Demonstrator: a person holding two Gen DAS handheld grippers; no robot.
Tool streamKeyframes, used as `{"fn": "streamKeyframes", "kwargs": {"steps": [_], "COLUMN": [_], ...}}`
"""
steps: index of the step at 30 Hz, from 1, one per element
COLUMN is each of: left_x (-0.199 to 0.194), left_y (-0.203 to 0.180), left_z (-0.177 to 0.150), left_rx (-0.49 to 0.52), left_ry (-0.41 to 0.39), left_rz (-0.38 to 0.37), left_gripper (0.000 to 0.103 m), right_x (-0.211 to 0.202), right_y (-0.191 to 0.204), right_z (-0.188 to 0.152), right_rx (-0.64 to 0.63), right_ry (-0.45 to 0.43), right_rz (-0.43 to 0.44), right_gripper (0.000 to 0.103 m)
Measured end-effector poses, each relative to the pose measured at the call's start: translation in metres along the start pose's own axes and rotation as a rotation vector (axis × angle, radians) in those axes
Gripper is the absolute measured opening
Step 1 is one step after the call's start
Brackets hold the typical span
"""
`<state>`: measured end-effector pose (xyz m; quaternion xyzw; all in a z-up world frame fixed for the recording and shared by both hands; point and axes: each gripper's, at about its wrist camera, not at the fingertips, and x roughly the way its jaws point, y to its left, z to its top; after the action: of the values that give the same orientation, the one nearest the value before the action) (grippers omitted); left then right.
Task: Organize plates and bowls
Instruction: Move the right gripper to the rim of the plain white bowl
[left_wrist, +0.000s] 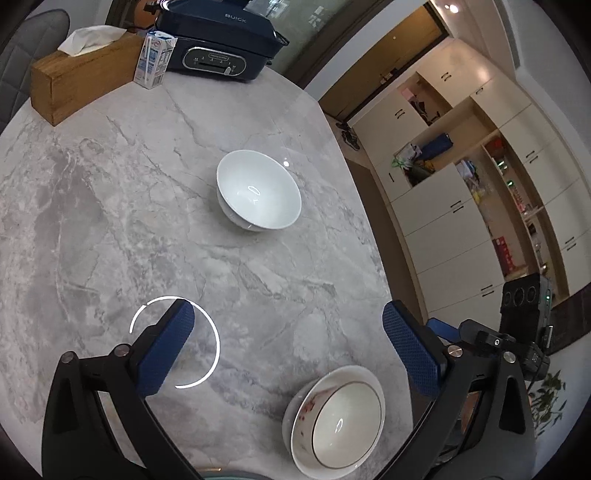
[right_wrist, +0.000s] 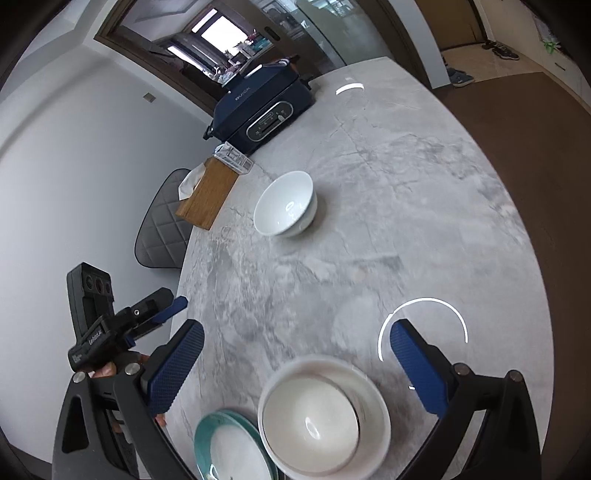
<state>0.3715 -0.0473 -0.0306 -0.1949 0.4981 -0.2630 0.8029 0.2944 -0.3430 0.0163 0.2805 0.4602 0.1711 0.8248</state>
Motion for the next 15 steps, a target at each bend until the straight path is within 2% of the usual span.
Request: {"fn": "streamKeyframes", "kwargs": {"steps": [2,4,7,11,15], "left_x": [0.014,0.032,0.061,0.093,0.121], "left_y": [0.004,0.006,0.012,0.020,0.024], "left_z": [0.017,0.036,0.059,0.082,0.096], "left_rx": [0.006,0.018,0.004,0.010,0.065], "left_ry": [-0.003,-0.003,0.014,0.018,0.039], "left_rz": [0.020,0.046,0.061,0.090,0.134], "left_gripper": [0.103,0.103,0.103,0.103,0.102], "right_x": [0.017,0.036,0.068,0.104,0.131], "right_y": [-0.001,0.000,0.002,-0.002,-0.013], "right_z": [0.021,0.042,0.063,0.081,0.095], "right_rx": [0.024,0.026,0.023,0.023,0.053], "right_ry": [0.008,0.008,0.052,0.089,0.102], "right_rz": [0.035,0.031,0.030,0.004,0.010], "right_gripper": [0.103,0.102,0.093,0.085,0.083]}}
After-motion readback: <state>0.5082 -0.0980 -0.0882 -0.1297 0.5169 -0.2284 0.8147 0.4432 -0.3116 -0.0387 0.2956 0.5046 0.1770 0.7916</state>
